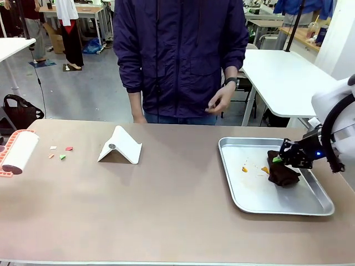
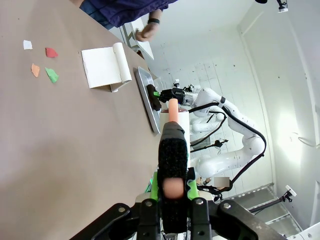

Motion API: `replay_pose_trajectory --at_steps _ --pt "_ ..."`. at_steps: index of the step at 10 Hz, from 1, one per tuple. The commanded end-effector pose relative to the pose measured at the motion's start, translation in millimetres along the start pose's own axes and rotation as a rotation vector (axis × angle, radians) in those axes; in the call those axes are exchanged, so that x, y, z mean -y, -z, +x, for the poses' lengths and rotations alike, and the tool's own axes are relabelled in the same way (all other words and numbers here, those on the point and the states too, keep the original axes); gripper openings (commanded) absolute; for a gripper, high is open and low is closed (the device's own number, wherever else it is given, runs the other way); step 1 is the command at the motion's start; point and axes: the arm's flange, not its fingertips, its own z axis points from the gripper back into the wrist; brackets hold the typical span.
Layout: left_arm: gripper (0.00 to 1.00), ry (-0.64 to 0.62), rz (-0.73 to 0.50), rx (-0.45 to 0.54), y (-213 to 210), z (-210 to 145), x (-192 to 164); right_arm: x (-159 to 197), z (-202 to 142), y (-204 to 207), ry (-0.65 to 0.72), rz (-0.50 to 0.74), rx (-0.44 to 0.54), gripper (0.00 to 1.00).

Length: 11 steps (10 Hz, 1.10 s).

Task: Clean the surface of the table.
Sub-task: If a person points to the right, clean the right side of the table with your right hand, and if they point to the left, clean the left side with your left hand.

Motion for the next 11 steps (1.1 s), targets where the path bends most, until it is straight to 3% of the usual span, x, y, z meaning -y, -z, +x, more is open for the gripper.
replay_pose_trajectory --at_steps 1,7,11 --pt "0.04 0.002 -0.005 0.001 -0.6 -1.4 2.7 -15.2 1.3 14.9 0.036 0.035 -0.040 0.12" --pt "0.04 0.002 -0.005 0.001 -0.6 -1.4 2.7 -68.2 -11.0 61.3 -0.088 0.083 -0.125 0.12" --pt "0.04 0.002 -0.005 0.001 -0.6 -1.4 2.7 -77.6 -20.1 71.0 -0.146 0.060 -0.165 0.12"
